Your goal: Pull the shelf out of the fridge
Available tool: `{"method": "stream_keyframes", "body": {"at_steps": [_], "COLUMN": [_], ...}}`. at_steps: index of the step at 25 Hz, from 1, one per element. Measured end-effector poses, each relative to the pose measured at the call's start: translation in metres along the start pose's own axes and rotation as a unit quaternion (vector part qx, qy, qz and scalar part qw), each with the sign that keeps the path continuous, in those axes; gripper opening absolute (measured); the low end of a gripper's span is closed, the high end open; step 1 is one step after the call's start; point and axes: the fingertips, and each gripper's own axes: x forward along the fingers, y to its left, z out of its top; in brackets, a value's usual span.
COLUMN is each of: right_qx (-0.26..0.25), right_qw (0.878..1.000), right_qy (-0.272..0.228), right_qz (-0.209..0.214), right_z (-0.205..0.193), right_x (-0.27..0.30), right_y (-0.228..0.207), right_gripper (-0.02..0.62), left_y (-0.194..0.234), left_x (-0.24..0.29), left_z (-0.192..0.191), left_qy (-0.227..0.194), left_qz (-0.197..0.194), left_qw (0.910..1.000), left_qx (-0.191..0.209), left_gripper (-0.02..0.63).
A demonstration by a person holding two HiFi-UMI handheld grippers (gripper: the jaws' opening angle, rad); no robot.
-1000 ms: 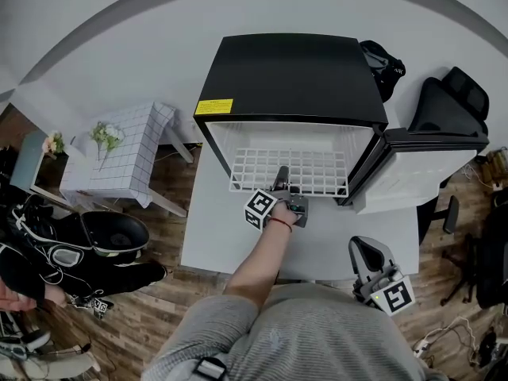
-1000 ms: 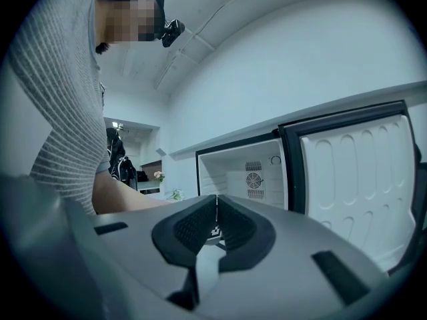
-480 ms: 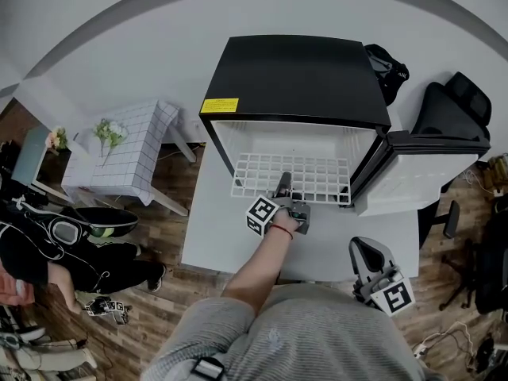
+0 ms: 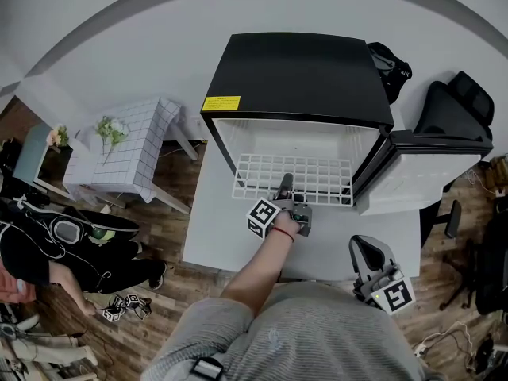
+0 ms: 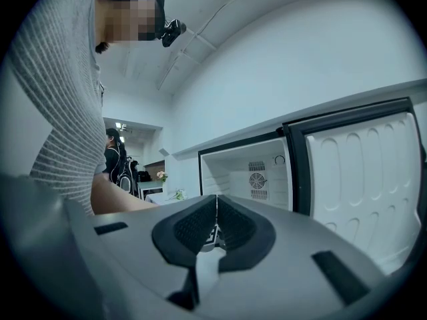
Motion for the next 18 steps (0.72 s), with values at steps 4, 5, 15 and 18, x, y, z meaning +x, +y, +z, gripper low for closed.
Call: {"method": "stream_keyframes", "body": {"at_steps": [4, 5, 15, 18], "right_qx": [0.002, 0.001, 0.002, 0.002], "right_qw": [1.000, 1.000, 1.000, 1.000], "right_qy": [0.001, 0.000, -0.001, -0.001], "right_qz": [-0.002, -0.002, 0.001, 0.003], "right_z": [-0.001, -0.001, -0.001, -0.001], "right_x": [-0.002, -0.002, 0.000, 0.000], "right_y": [-0.002, -0.002, 0.001, 0.002], "right_gripper": [0.012, 0.013, 0.012, 0.013], "left_y": [0.000, 0.001, 0.000, 0.001], "left_x": [0.000, 0.000, -0.010, -0.010], "left_z": [-0.001, -0.001, -0.004, -0.003], "left_qy": [0.000, 0.000, -0.003, -0.004], "left_qz": [0.001, 0.002, 0.000, 0.002], "left_qw": [1.0000, 1.0000, 1.0000, 1.0000], "left_qx": [0.000, 0.000, 0.001, 0.002], "left_gripper": [0.032, 0.032, 0.032, 0.032]}}
